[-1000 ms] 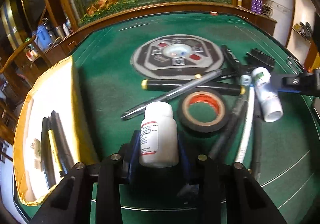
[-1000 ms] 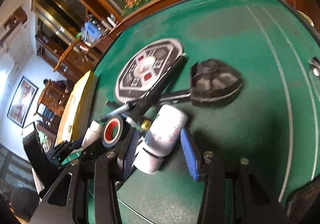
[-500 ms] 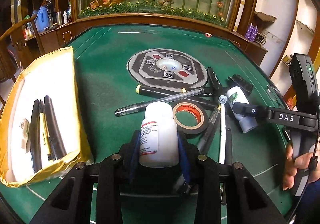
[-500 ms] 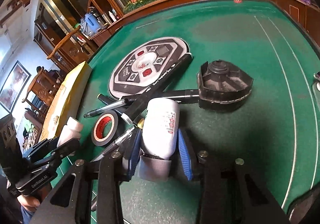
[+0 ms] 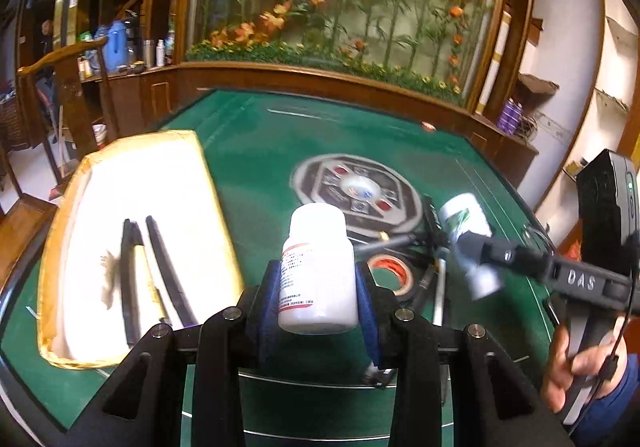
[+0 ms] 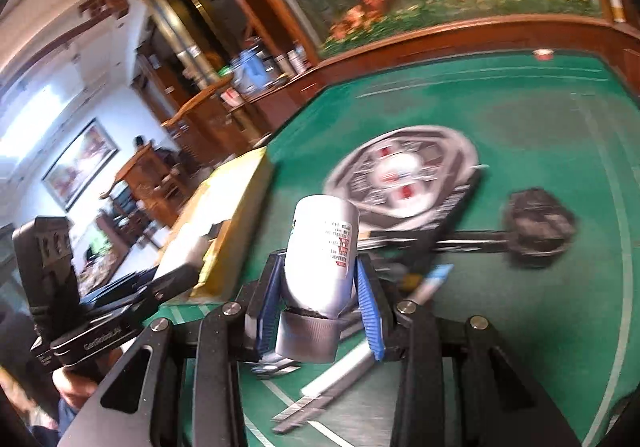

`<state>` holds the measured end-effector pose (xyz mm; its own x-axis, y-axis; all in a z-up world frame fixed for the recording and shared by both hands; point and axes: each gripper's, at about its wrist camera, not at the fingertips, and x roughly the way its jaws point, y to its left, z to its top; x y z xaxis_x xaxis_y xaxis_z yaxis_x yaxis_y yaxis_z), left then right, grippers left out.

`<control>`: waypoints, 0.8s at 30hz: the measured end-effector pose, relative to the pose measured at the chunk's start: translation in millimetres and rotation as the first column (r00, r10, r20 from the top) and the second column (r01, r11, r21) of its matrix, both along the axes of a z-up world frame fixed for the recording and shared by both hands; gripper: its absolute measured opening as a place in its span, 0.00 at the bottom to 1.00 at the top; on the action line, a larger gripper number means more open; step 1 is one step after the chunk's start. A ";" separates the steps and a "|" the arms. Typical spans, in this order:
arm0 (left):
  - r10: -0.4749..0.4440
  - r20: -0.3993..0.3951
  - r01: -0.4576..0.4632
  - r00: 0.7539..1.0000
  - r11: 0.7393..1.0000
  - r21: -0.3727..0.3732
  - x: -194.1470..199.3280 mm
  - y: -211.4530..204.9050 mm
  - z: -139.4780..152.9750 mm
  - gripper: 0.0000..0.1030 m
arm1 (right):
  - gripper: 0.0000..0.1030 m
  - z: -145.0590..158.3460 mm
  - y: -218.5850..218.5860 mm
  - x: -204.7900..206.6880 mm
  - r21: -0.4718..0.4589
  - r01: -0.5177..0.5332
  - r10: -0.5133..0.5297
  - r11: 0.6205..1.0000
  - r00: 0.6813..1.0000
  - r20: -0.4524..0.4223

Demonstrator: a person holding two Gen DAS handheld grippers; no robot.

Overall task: Organize rigid objects
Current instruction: 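Carry both white bottles over the tray with both tools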

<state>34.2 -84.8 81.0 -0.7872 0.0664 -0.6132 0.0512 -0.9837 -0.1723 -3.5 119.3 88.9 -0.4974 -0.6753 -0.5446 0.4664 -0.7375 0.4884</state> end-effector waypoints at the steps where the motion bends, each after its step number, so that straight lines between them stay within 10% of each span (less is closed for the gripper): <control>1: 0.014 -0.007 -0.014 1.000 1.000 0.001 1.9 -5.0 0.9 0.36 | 0.35 1.2 -9.5 -1.3 -0.007 -0.025 0.025 1.000 1.000 0.011; 24: 0.362 0.031 -0.363 0.932 0.926 0.105 13.3 -154.3 -37.9 0.36 | 0.35 5.8 -220.2 -10.6 0.092 -0.235 0.232 0.968 0.972 0.036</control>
